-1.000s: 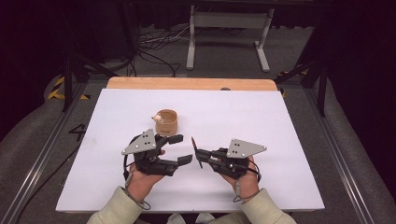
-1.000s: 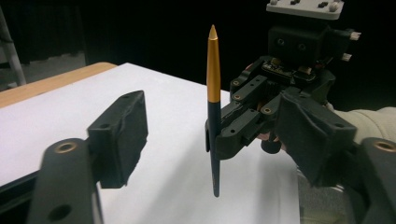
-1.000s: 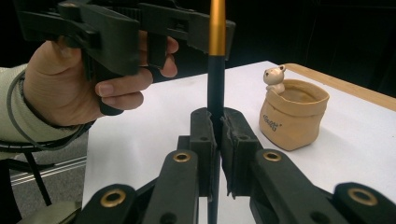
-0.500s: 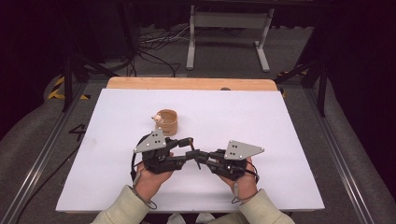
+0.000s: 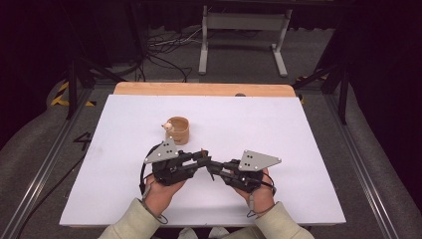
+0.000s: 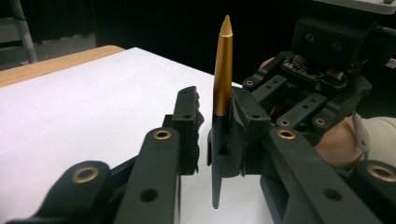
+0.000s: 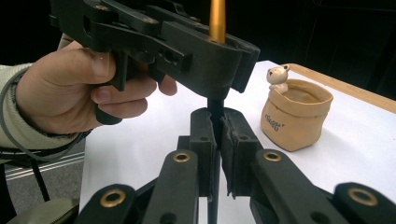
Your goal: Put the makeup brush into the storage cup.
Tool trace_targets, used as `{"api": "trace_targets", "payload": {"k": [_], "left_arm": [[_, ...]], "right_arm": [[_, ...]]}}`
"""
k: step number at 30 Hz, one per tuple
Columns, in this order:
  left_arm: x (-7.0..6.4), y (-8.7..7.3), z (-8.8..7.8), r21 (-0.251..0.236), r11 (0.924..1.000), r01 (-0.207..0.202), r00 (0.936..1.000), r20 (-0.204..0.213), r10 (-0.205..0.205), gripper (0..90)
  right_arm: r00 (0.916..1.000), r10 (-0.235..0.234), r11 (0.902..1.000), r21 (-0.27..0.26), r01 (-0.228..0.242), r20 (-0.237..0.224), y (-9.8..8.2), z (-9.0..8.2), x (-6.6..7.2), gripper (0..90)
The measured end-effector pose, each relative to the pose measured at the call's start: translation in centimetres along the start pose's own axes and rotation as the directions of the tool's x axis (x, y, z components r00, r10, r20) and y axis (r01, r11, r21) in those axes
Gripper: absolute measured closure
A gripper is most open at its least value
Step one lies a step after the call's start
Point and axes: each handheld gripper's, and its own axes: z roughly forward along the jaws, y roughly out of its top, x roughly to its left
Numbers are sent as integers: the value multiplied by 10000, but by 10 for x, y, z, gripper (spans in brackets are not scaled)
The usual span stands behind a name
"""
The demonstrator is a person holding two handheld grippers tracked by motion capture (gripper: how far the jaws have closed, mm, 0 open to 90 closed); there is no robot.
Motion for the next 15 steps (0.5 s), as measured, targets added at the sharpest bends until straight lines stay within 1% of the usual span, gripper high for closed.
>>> {"api": "trace_targets", "payload": {"k": [4,7,8,10,12,13,14,15], "left_arm": [[-2,1,1,95,9998,-186,9998,21,186,814],[-3,1,1,225,9994,-250,9997,2,250,823],[-2,2,0,238,9991,-344,9994,22,343,825],[-3,2,0,247,9992,-304,9995,23,303,828],[-4,3,-1,286,9986,-451,9990,-24,452,829],[-5,3,-1,252,9988,-429,9991,-42,431,830],[-5,4,-1,244,9987,-448,9989,-100,450,830],[-5,5,-2,237,9983,-525,9985,-123,528,830]], "right_arm": [[10000,33,10000,14,-33,19,-1,0,-1,840],[10000,-28,10000,32,28,53,-1,1,0,838],[10000,-33,10000,31,33,51,-1,1,1,837],[10000,-39,10000,-9,39,40,-1,1,1,835],[10000,-58,10000,-18,58,38,-1,1,1,830],[10000,-24,10000,-18,24,20,-1,0,1,824],[10000,37,10000,7,-37,-8,0,0,1,810],[9999,100,9999,-4,-100,43,0,-1,0,755]]}}
